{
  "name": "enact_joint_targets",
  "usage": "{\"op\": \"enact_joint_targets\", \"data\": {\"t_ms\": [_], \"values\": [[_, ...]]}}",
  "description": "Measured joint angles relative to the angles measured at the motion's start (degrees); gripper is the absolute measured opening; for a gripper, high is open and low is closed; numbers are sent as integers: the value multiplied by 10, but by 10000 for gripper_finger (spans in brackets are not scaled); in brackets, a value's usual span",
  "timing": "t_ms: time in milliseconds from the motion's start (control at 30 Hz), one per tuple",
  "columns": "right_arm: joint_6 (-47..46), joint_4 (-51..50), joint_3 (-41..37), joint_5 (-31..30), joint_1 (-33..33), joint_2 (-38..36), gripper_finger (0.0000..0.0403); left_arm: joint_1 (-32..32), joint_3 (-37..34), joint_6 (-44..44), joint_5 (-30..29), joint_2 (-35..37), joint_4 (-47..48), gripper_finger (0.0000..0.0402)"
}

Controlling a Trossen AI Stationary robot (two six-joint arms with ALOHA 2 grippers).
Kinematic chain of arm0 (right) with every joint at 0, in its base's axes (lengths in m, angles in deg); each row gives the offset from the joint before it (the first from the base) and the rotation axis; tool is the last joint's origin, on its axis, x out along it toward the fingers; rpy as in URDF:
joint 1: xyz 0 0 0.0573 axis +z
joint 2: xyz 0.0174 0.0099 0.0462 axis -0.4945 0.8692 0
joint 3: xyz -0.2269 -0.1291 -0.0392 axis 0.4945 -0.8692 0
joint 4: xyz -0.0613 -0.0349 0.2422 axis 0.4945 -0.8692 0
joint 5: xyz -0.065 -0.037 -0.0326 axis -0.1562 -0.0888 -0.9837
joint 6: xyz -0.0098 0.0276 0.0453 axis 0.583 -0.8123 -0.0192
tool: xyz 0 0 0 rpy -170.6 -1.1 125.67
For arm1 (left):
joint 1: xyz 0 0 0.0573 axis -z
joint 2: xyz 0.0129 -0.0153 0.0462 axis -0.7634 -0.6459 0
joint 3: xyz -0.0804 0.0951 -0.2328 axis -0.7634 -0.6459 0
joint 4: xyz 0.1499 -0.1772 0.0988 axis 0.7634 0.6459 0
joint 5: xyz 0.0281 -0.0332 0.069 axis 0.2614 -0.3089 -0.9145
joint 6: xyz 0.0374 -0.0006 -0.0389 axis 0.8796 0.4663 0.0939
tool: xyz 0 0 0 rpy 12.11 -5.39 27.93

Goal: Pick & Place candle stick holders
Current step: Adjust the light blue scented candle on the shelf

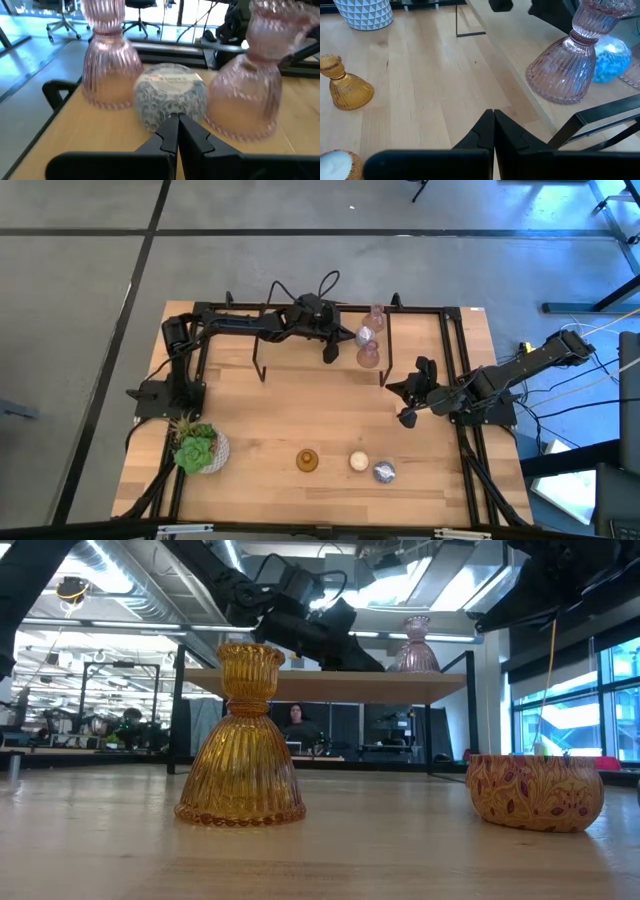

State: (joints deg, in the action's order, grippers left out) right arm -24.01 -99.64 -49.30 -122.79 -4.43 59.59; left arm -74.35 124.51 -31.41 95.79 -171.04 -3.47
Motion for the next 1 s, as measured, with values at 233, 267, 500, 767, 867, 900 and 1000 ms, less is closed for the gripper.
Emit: {"op": "enact_joint_targets", "data": {"t_ms": [233,267,500,767,867,900,1000], "values": [[0,0,0,0,0,0,2,3,30,7,2,-20,11,2],[0,-1,0,0,0,0,2,4,31,9,-1,-20,12,2],[0,-1,0,1,0,0,2,-4,39,8,-5,-20,16,2],[2,5,0,1,0,0,2,-2,38,12,-1,-20,17,2],[4,6,0,1,0,0,2,-3,38,13,-1,-20,17,2],[4,6,0,1,0,0,2,-3,38,13,0,-20,17,2],[4,6,0,1,0,0,2,-3,38,13,10,-20,14,2]]}}
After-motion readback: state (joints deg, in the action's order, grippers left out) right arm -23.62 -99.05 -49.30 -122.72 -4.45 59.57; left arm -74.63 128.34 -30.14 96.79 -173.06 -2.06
